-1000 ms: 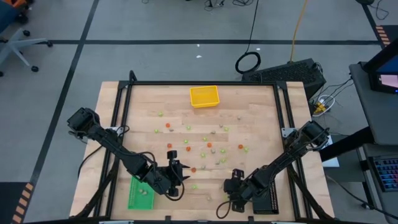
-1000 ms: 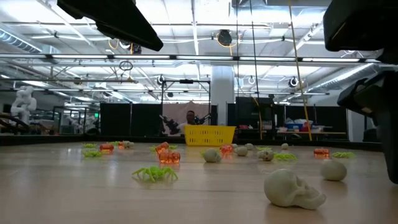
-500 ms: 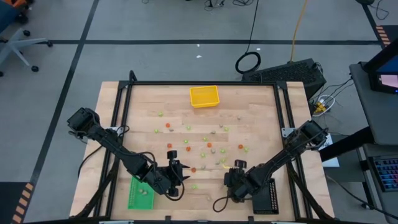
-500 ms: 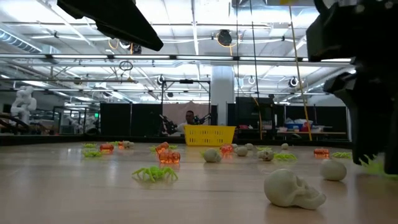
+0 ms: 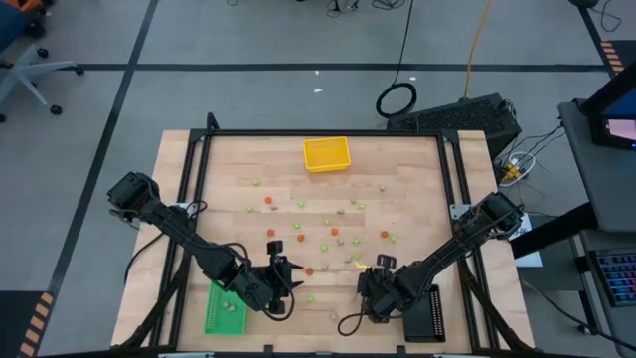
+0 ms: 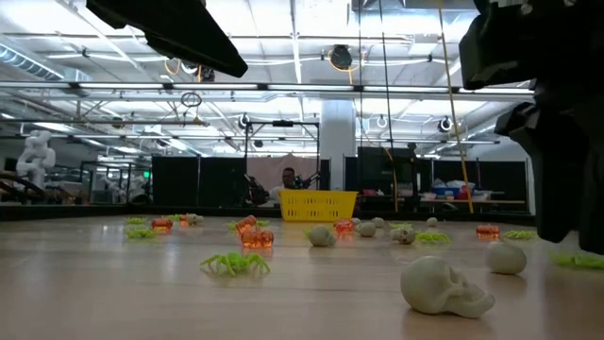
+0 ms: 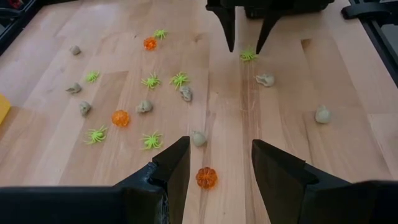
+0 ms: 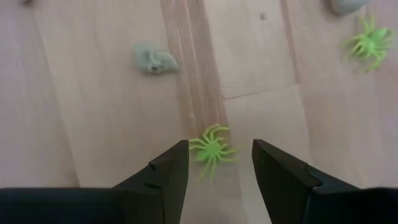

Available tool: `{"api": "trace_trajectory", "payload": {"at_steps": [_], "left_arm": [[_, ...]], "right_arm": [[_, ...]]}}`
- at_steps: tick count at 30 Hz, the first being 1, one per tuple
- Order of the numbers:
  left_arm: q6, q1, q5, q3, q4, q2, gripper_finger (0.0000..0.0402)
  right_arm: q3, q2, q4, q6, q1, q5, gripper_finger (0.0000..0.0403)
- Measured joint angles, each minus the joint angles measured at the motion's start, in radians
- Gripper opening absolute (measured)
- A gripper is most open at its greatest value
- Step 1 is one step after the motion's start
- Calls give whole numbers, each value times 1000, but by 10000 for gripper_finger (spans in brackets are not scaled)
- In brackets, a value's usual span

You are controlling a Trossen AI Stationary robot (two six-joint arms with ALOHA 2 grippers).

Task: Sort Halloween decoration
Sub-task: Put the green spider toy into the yellow bin

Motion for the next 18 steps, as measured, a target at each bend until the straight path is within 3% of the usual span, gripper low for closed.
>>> {"api": "trace_trajectory", "payload": {"at_steps": [9, 18], "left_arm": [[0, 0, 0, 0, 0, 0, 171], [0, 0, 0, 0, 0, 0, 171]], "right_arm": [[-38, -2, 5, 65, 0, -1, 157], [-39, -2, 22, 36, 0, -1, 56]]}}
